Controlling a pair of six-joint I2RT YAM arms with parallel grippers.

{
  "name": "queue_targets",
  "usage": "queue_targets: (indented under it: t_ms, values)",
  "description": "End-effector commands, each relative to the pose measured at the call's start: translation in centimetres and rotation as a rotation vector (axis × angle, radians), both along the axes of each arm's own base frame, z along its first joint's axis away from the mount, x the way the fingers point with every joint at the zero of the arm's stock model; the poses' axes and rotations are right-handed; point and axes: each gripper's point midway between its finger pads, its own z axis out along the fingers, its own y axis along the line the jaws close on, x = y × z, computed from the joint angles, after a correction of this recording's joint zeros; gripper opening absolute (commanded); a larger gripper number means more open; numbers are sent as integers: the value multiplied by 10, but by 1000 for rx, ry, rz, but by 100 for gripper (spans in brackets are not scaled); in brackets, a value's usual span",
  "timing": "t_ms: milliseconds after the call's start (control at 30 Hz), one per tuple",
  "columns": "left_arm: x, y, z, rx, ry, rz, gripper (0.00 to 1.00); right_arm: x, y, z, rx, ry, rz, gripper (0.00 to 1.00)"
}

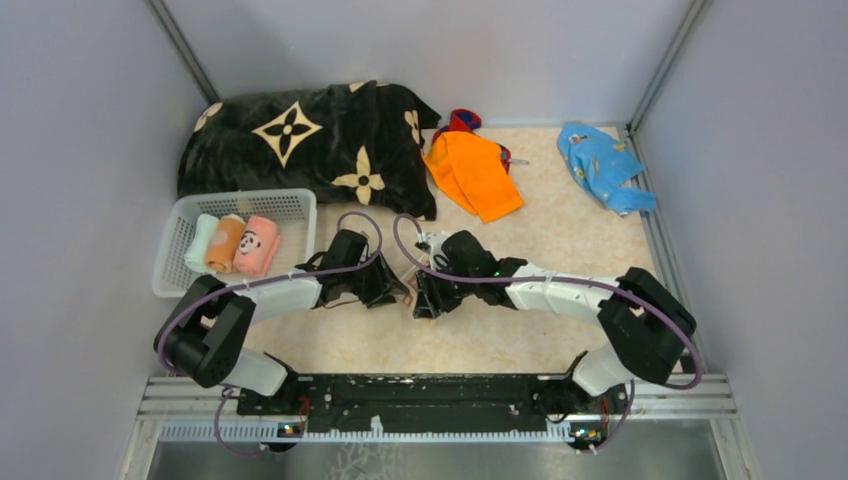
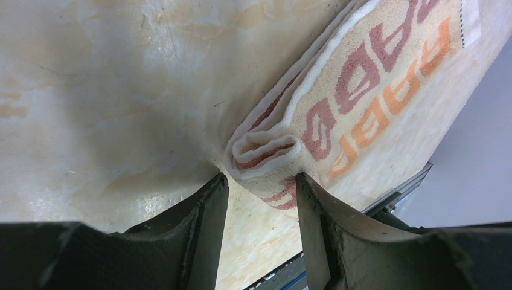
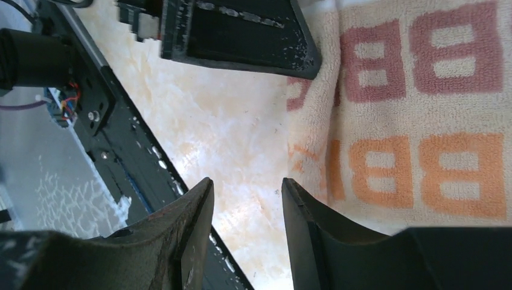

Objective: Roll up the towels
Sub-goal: Roll the towel at the center of the board.

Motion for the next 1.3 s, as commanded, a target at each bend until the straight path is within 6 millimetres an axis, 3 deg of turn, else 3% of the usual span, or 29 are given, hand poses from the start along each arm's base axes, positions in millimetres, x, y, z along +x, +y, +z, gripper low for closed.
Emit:
queue_targets:
  t_ms: [0, 567, 833, 1100, 1267]
  values:
    - [-29, 32, -44, 160, 121, 19, 53, 14, 19, 6, 32, -61, 28, 46]
    - [-30, 34, -51, 182, 141, 15, 53, 20, -3, -39, -159, -83, 26, 46]
    - [-35, 38, -58, 212, 192, 27, 53, 9, -12, -62, -309, -174, 85, 46]
    - [-48, 49, -66, 262, 279, 84, 54, 2, -35, -88, -592, -314, 109, 46]
    - [-56, 62, -71, 331, 345, 135, 54, -4, -40, -93, -646, -330, 114, 46]
